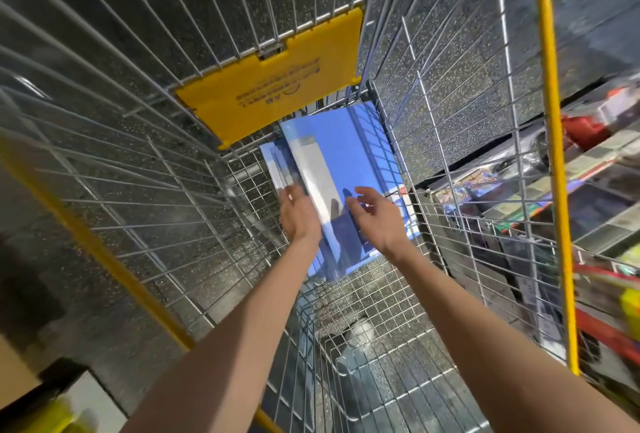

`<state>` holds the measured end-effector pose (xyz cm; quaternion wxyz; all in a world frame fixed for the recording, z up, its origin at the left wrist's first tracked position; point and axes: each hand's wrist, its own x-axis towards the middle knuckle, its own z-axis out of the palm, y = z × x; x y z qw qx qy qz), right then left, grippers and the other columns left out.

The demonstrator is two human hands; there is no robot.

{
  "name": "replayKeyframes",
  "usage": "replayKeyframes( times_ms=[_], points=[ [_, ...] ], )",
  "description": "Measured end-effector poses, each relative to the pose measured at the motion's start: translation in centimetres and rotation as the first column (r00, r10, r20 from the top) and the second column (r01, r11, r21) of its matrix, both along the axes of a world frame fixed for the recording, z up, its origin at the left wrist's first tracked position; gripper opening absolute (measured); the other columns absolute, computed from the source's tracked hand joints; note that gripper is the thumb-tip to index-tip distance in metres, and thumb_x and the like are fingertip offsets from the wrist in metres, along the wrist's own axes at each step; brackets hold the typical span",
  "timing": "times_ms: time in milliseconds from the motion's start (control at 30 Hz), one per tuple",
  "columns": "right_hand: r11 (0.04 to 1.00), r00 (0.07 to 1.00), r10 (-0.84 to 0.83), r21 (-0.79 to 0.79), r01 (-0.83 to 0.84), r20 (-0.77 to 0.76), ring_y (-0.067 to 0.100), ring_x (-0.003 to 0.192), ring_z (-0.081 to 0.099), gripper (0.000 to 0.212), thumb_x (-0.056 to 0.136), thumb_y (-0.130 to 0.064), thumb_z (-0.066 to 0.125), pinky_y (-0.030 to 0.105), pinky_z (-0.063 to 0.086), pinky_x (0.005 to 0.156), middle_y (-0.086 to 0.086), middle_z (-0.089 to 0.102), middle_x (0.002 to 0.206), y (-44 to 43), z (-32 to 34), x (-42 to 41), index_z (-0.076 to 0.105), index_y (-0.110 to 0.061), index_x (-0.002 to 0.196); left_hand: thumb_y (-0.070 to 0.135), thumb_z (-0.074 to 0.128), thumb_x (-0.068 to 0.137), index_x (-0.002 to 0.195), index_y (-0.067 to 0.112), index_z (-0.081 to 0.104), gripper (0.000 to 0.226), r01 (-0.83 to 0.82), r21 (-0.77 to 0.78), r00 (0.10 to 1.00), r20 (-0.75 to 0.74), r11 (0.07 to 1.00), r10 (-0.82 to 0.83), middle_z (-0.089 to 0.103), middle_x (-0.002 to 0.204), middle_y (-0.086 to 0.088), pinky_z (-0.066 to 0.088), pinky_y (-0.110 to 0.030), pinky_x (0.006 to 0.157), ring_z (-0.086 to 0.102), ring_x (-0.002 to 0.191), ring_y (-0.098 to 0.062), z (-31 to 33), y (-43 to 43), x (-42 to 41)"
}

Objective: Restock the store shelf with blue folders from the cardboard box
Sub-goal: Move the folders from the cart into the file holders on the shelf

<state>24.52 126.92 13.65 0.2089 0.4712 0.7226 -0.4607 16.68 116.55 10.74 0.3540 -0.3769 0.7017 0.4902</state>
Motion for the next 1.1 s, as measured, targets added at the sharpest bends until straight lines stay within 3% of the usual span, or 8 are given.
replayKeyframes(
  times_ms=[67,200,333,467,533,733,867,1100],
  points=[
    [0.997,0.997,0.075,0.011,-0.074,-0.032,0.022,0.121,0.058,0.058,0.094,-0.042,0.065,0.028,0.043,0.096,0.003,0.062,0.128,0.0,0.3,-0.4,0.048,-0.024,0.146,0.034,0.034,0.107,0.134,0.012,0.056,0.041,-0.088,0.11,0.996,0.016,0.99,0.087,0.069,0.113,-0.02,0.049,-0.029,0.067,0.068,0.088,-0.028,0.5,-0.1,-0.3],
    [0.964,0.96,0.265,0.056,-0.261,-0.085,0.021,0.15,0.027,0.085,0.085,-0.038,0.078,0.035,0.028,0.118,0.006,0.039,0.157,0.5,-0.1,-1.2,0.033,-0.019,0.155,0.044,0.022,0.11,0.116,0.008,0.067,0.057,-0.082,0.255,0.996,0.05,0.964,0.071,0.072,0.091,-0.021,0.051,-0.026,0.055,0.067,0.066,-0.022,1.6,0.8,-0.9],
    [0.986,0.972,0.166,0.035,-0.162,-0.168,0.03,0.101,0.065,0.083,0.08,-0.025,0.083,0.04,0.051,0.095,0.009,0.067,0.121,1.7,0.1,-1.3,0.04,-0.015,0.151,0.044,0.023,0.11,0.112,0.011,0.067,0.056,0.012,0.304,0.999,0.034,0.953,-0.023,0.071,0.081,-0.016,0.052,-0.021,0.055,0.069,0.064,-0.018,2.1,1.9,-1.6],
    [0.98,0.967,0.199,0.025,-0.198,-0.159,0.013,0.069,0.057,0.078,0.08,-0.031,0.084,0.025,0.051,0.082,-0.003,0.06,0.089,3.0,0.4,-1.0,0.047,-0.018,0.148,0.042,0.048,0.104,0.129,0.023,0.058,0.033,0.234,0.135,0.971,-0.093,0.963,-0.222,0.064,0.13,-0.012,0.048,-0.033,0.092,0.064,0.116,-0.02,0.7,1.3,-1.3],
    [0.981,0.97,0.19,-0.002,-0.192,-0.154,0.022,0.072,0.062,0.078,0.08,-0.034,0.083,0.029,0.054,0.083,0.004,0.063,0.093,3.1,0.4,-1.0,0.047,-0.021,0.148,0.042,0.059,0.098,0.155,0.019,0.033,0.066,0.42,-0.009,0.905,-0.062,0.907,-0.42,0.031,0.162,-0.004,0.036,-0.048,0.115,0.037,0.145,-0.026,-0.3,0.6,-1.3],
    [0.983,0.964,0.178,-0.013,-0.184,-0.196,0.015,0.091,0.063,0.077,0.079,-0.037,0.084,0.013,0.051,0.084,-0.004,0.068,0.108,2.8,-0.7,-0.6,0.049,-0.021,0.146,0.042,0.062,0.095,0.163,0.021,-0.002,0.095,0.385,0.089,0.912,0.117,0.919,-0.394,-0.002,0.171,0.001,0.021,-0.049,0.123,0.013,0.155,-0.028,-1.7,-0.4,-1.9],
    [0.989,0.969,0.141,-0.016,-0.148,-0.204,0.015,0.088,0.058,0.07,0.079,-0.027,0.085,0.0,0.043,0.074,-0.008,0.063,0.094,1.9,-0.8,-0.8,0.054,-0.017,0.141,0.043,0.055,0.1,0.162,0.023,0.013,0.078,0.192,0.065,0.975,0.1,0.979,-0.198,0.013,0.169,-0.001,0.024,-0.05,0.119,0.022,0.152,-0.03,-0.6,0.4,-2.2],
    [0.99,0.979,0.142,0.01,-0.142,-0.145,0.016,0.097,0.059,0.079,0.077,-0.032,0.086,0.017,0.044,0.088,0.001,0.064,0.108,1.6,-0.6,-1.0,0.05,-0.017,0.145,0.062,0.038,0.1,0.135,0.015,0.061,0.063,-0.06,0.14,0.998,0.021,0.988,0.058,0.062,0.136,-0.008,0.047,-0.042,0.098,0.058,0.126,-0.029,1.1,0.9,-1.4]
  ],
)
